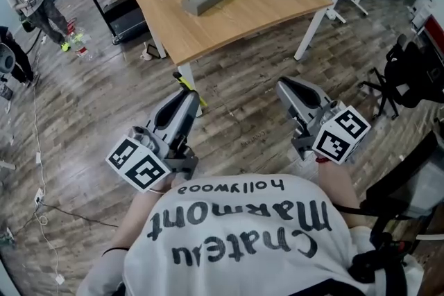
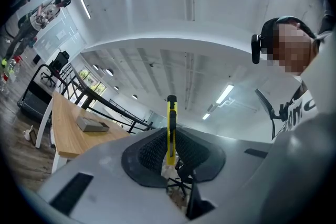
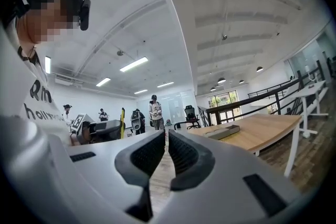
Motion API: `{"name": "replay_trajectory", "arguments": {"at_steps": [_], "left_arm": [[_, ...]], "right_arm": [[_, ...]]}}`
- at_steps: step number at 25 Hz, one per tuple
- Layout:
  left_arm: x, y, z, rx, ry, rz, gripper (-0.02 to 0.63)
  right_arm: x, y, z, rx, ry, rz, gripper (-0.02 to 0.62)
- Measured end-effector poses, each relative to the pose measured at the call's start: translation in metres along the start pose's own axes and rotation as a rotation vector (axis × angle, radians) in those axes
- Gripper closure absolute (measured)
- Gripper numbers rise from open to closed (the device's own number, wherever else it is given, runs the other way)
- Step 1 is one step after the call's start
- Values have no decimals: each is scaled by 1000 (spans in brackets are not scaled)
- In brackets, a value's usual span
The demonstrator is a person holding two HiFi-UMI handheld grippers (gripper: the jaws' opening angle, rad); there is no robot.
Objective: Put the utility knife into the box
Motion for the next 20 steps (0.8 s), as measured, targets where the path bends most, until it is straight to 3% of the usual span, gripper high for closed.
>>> {"name": "replay_trajectory", "arguments": {"at_steps": [9, 13, 16, 20], "left_arm": [[6, 32, 15, -14, 8, -14, 557], [2, 48, 20, -1, 14, -14, 557], [2, 57, 20, -4, 15, -3, 557], [-2, 65, 18, -7, 25, 4, 557]], "right_arm": [[-12, 12, -34, -2, 49, 19, 571], [-24, 11, -40, -50, 103, 49, 571], [-27, -2, -37, -84, 75, -33, 571], [-30, -11, -42, -64, 28, -137, 571]]}}
Point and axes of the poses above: the fingertips, and each gripper's own axes: z backward along the fingers, y to its left, x out of its top, the point moved 7 cm from there along z, backward along the fingers, and after that the axes turned 5 degrees about y, right-handed, at the moved point
